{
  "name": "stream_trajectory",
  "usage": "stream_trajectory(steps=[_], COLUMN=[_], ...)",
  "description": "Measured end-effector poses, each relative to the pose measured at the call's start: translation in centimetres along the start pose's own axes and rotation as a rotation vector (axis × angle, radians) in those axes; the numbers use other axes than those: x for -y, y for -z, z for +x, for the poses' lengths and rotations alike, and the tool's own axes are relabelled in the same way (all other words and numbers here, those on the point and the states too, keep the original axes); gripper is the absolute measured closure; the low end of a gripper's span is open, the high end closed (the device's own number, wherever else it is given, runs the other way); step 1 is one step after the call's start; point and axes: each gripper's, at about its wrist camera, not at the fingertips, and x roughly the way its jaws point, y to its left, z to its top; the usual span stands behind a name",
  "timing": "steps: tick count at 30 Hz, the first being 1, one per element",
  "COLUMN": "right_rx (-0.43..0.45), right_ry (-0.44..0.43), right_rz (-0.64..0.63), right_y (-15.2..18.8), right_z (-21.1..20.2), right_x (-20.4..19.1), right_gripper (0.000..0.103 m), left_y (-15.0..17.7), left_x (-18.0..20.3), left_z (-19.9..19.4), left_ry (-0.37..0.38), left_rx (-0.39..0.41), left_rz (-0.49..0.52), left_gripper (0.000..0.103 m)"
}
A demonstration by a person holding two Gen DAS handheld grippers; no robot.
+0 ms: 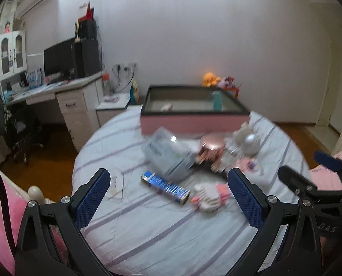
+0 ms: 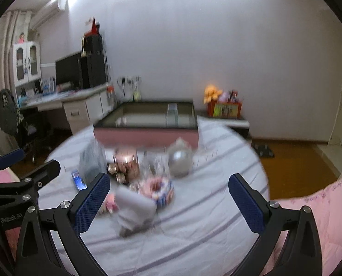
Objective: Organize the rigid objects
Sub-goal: 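Grasp the blue tin with the left gripper while the right gripper grasps the white plug device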
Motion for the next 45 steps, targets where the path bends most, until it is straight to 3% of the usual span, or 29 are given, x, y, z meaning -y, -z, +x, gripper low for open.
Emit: stream_trajectory(steps=[5,10,11,12,14,19,26,30,37,41,43,45], right_rx=[-0.166,-0.233,-0.236,-0.250,-0.269,-0.244,-0.188,-0.188,-0.147,-0.143,-0.153,-0.159], right_ry=[-0.070,-0.115,-0.116,-0.113,-0.140,-0.125,-0.062,-0.075,-0.050,-0.045,-0.042,-0.044], right_rz=[0.056,0.101,0.097,0.092,0.098,0.049,0.009,0.010,-0.004,0.006,0.005,0.009], right_y=[2.1,2.8,2.8,2.9,3.1,3.2,2.7,2.4,1.7,1.5,1.6,1.7], right_z=[4.9,7.6,7.9,8.3,8.8,7.7,6.1,6.3,5.4,5.4,5.6,5.7], right_x=[-0.6,-1.3,-1.6,-1.8,-1.8,-1.6,0.2,0.6,0.7,1.1,1.1,1.2], right_gripper=[0.000,0.009,0.018,0.034,0.045,0.045,0.045,0.045,0.045,0.045,0.045,0.045], left_y=[1.2,1.7,1.8,1.7,1.9,1.7,1.4,1.5,1.8,1.3,1.2,1.3], left_x=[-1.1,-2.0,-2.0,-2.1,-1.9,-2.1,-1.4,-2.5,-5.4,-5.0,-4.6,-4.8], left_z=[2.0,2.9,3.1,3.3,3.6,5.5,9.9,9.9,8.2,9.5,10.4,10.9], left_ry=[-0.037,-0.044,-0.042,-0.040,-0.035,-0.049,-0.043,-0.049,-0.143,-0.109,-0.114,-0.123], left_rx=[-0.062,-0.090,-0.094,-0.099,-0.105,-0.147,-0.280,-0.290,-0.288,-0.291,-0.303,-0.308], left_rz=[-0.010,-0.015,-0.017,-0.017,-0.018,-0.046,-0.080,-0.089,-0.133,-0.133,-0.107,-0.093], left_gripper=[0.000,0.000,0.000,0.000,0.000,0.000,0.000,0.000,0.000,0.000,0.004,0.025])
